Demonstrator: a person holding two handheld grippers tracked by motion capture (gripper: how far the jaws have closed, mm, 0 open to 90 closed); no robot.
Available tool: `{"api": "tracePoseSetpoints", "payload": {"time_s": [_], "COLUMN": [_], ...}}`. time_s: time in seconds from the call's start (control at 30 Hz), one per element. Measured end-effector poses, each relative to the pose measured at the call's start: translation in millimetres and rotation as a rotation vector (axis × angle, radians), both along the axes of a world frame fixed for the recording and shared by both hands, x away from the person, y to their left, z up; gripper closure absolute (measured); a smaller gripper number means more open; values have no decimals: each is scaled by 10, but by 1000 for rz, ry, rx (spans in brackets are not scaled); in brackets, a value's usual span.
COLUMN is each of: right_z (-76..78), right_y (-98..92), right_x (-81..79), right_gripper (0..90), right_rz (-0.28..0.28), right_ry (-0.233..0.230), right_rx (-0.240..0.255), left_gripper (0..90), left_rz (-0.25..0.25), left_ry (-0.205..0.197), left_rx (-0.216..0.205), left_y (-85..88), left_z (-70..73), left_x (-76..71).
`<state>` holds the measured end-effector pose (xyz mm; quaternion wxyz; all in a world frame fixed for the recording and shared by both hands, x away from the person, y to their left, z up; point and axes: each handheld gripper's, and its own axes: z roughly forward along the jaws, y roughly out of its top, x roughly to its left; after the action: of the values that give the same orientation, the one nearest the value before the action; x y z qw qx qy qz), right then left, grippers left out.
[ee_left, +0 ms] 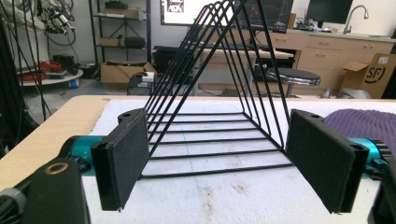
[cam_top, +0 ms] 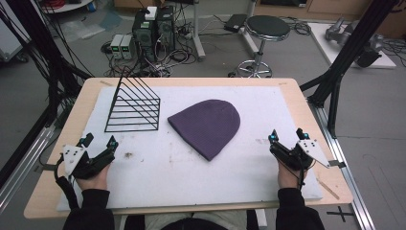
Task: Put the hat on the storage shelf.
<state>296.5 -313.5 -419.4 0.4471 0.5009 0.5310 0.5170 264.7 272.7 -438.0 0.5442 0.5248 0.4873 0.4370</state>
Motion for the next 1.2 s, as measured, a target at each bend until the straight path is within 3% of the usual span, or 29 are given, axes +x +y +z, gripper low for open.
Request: {"api": "tracePoseSetpoints", "payload": {"time_s": [0.23,0.47,0.97,1.2], "right_z": [198,338,712,791], "right_y": [-24,-49,-48,-2], "right_x": [34,47,220,328], "right_gripper": [108,108,108,108], "right_rz": [13,51,135,175], "right_ry": [-14,-11,50,93], "right_rx": [-48,-64,-183,-203], "left_gripper": [218,218,218,218], "left_rz": [-5,-10,-14,-16], "left_ry": [2,4,7,8], "left_rx": [2,0,-4,-5], "left_y": [-5,-10,-5,-2], "left_z": [-3,-6,-13,-13], "left_x": [-6,6,15,17]}}
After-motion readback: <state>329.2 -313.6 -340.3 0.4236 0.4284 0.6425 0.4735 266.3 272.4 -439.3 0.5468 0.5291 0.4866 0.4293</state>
